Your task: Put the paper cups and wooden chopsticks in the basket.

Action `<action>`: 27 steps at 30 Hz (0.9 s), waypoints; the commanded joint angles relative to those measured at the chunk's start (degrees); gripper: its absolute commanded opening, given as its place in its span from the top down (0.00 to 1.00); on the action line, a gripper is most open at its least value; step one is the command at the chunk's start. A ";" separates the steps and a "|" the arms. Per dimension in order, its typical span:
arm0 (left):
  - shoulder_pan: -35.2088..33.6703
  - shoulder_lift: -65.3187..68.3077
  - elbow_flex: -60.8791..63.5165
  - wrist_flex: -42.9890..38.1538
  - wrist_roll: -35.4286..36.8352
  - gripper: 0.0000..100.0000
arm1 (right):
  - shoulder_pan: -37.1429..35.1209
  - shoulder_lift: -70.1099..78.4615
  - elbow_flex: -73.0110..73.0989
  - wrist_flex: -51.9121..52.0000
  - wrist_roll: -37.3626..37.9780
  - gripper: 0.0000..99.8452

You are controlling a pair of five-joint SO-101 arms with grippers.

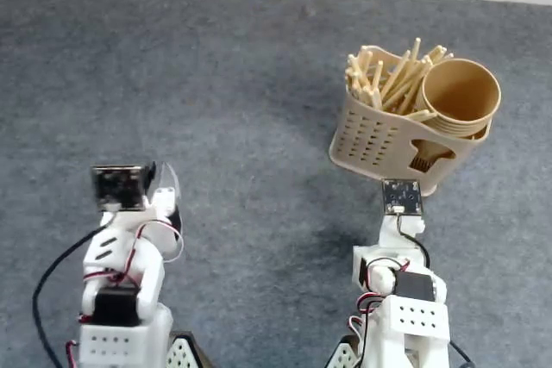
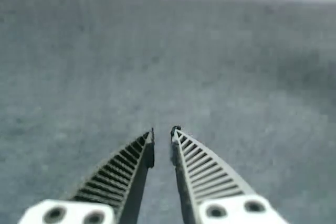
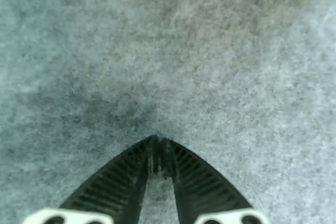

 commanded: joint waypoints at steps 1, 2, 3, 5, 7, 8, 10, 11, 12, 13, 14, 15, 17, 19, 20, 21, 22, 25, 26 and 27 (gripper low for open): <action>-1.63 -0.31 2.59 0.00 -2.55 0.93 | 0.57 0.04 0.13 -1.27 0.62 0.96; -2.24 -0.40 2.59 1.14 -2.37 0.93 | 0.57 0.04 0.13 -1.27 0.44 0.96; -2.68 -0.40 2.68 2.02 -2.46 0.93 | 0.57 0.04 0.48 -1.27 0.35 0.96; -2.86 -0.31 2.68 5.01 -2.55 0.93 | 0.40 0.04 2.07 -1.27 0.26 0.96; -2.86 -0.31 2.68 9.14 -2.64 0.93 | 0.22 0.04 2.86 -1.27 0.18 0.96; -3.03 -0.31 2.68 10.90 -2.64 0.93 | -0.04 0.04 2.86 -1.27 0.18 0.96; -3.30 -0.31 2.68 13.98 -2.64 0.93 | -0.13 0.04 3.12 -1.27 0.18 0.96; -3.38 -0.31 2.68 15.47 -2.64 0.93 | -0.13 0.04 3.12 -1.27 0.18 0.96; -3.38 -0.31 2.68 16.88 -2.64 0.93 | -0.13 0.04 3.12 -1.27 0.26 0.96; -3.74 -0.31 2.68 18.29 -2.64 0.93 | -0.13 0.04 3.12 -1.19 0.53 0.96; -4.35 -0.31 2.68 19.87 -2.64 0.93 | -0.13 0.04 3.12 -1.19 0.53 0.96; -4.88 -0.31 2.68 21.36 -2.64 0.93 | -0.13 0.04 3.12 -1.19 0.53 0.96; -5.76 -0.31 2.68 25.32 -2.64 0.93 | -0.04 0.04 3.12 -1.19 0.44 0.96; -6.99 -0.31 2.68 30.77 -2.64 0.93 | 0.57 0.04 3.12 -1.10 0.35 0.96; -7.87 -0.31 2.68 32.79 -2.64 0.93 | 1.19 0.04 3.03 -1.10 0.35 0.96; -9.10 -0.31 2.68 34.02 -2.37 0.93 | 1.98 0.04 3.03 -1.01 0.35 0.96; -10.77 -0.31 2.68 33.93 -2.37 0.93 | 2.77 0.04 3.03 -1.01 0.35 0.96; -16.75 -0.31 2.68 33.93 -2.29 0.93 | 3.56 0.04 2.86 -1.01 0.53 0.96; -18.24 -0.31 2.68 33.93 -2.29 0.93 | 3.56 0.04 2.86 -1.01 0.53 0.96; -19.21 -0.31 2.68 33.93 -2.29 0.93 | 3.56 0.04 2.86 -1.01 0.53 0.96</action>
